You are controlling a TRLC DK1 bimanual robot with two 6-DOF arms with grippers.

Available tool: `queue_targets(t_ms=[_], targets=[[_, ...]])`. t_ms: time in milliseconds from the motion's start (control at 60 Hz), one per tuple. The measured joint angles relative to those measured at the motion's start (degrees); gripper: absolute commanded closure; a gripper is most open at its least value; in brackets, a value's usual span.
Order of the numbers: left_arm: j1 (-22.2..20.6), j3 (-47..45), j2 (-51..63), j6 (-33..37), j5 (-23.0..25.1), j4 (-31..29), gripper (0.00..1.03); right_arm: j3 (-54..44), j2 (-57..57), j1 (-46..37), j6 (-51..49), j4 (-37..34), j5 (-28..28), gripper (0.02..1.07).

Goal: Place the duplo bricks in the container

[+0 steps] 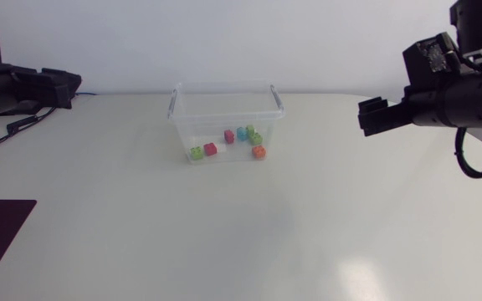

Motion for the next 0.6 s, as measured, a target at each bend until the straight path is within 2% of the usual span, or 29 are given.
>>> queue_targets(t_ms=[117, 283, 600], targets=[[-0.04, -6.14, -5.49, 0.04, 0.0, 3.48, 0.03, -4.46, -4.72, -1.79, -1.14, 1.99, 0.79, 0.07], [-0.04, -14.16, -11.65, 0.24, 0.0, 5.4, 0.03, -10.34, -9.81, -4.5, -2.93, 3.26, 0.81, 0.07], [0.07, -23.63, -23.34, 1.66, 0.0, 5.68, 0.04, -19.85, -18.49, -7.48, -6.93, 6.84, 0.61, 0.07]])
